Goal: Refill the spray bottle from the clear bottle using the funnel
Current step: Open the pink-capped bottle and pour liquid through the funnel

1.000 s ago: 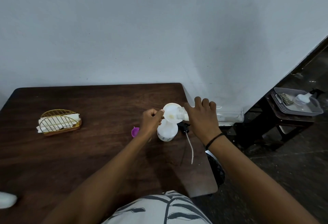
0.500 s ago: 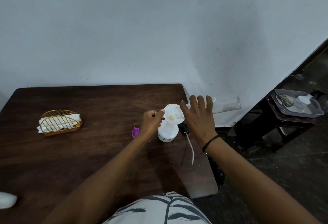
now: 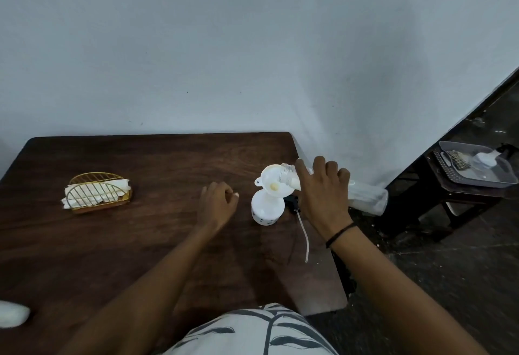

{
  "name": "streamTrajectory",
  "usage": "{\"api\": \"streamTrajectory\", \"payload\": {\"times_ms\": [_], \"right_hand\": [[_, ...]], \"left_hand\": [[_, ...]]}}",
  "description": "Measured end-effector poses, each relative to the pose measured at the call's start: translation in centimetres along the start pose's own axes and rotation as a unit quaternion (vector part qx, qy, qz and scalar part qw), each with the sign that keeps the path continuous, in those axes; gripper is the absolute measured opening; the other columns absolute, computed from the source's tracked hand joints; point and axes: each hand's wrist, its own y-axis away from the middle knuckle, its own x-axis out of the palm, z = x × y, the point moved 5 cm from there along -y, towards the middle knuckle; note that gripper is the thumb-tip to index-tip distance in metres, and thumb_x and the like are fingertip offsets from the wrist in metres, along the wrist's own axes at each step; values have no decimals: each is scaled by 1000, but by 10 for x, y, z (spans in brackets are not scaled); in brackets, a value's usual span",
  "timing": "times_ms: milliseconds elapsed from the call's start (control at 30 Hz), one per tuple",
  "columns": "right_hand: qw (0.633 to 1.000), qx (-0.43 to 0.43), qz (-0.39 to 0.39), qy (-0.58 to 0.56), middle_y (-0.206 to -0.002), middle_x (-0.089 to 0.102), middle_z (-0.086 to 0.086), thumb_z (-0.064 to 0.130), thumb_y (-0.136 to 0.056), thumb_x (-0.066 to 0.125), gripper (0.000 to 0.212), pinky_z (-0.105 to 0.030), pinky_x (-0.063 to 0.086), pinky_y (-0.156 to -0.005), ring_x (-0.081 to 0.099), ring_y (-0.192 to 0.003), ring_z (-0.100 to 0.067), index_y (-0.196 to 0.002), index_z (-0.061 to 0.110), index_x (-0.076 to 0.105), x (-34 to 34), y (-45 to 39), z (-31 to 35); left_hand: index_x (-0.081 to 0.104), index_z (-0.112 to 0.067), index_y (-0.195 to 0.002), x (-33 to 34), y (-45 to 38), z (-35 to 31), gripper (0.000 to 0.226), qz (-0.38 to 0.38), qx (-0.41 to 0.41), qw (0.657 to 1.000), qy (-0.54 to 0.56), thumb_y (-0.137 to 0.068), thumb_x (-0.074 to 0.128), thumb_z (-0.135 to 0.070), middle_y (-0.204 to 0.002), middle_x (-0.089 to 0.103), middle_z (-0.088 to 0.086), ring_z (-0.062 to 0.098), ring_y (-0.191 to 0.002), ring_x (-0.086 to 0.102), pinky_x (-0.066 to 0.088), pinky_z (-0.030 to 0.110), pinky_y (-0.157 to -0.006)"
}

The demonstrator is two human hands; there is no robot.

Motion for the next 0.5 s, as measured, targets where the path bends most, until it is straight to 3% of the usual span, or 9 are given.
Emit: {"api": "streamTrajectory", "payload": {"times_ms": [100, 167, 300, 400, 500], "right_hand": [[998, 35, 27, -34, -91, 54, -13, 15, -55, 74, 66, -39, 36, -65, 51, -75, -32, -119, 15, 61, 2, 4, -1], [998, 39, 25, -39, -90, 54, -14, 14, -56, 75, 65, -39, 36, -65, 51, -74, -32, -119, 15, 62, 5, 7, 0], [1000, -9, -15, -15, -97, 56, -16, 5, -62, 69, 65, -44, 38, -73, 52, -80, -35, -125, 15, 62, 1, 8, 2], [999, -31, -24, 7, -105, 58, -16, 5, -60, 73, 68, -49, 40, -82, 54, -88, -36, -126, 16, 61, 0, 3, 0], [1000, -14, -2, -4, -103, 57, -16, 8, -57, 74, 70, -47, 40, -79, 53, -86, -37, -126, 16, 61, 4, 4, -2]], "left_hand": [[51, -23, -132, 12, 7, 17, 56, 103, -29, 985, -134, -84, 65, -49, -141, 45, 7, 31, -129, 40, 40, 45, -104], [33, -24, -147, 18, 11, 25, 78, 174, -52, 968, -170, -83, 66, -53, -155, 30, 10, 35, -140, 30, 32, 51, -111], [24, -25, -152, 31, 14, 37, 87, 242, -64, 949, -193, -82, 70, -46, -158, 25, 13, 36, -142, 29, 34, 51, -112], [29, -24, -150, 33, 15, 40, 77, 232, -44, 952, -194, -85, 69, -37, -157, 27, 12, 34, -138, 34, 41, 44, -108], [36, -20, -146, 33, 16, 43, 67, 199, -28, 965, -170, -88, 68, -33, -154, 32, 11, 31, -135, 38, 43, 41, -107]]}}
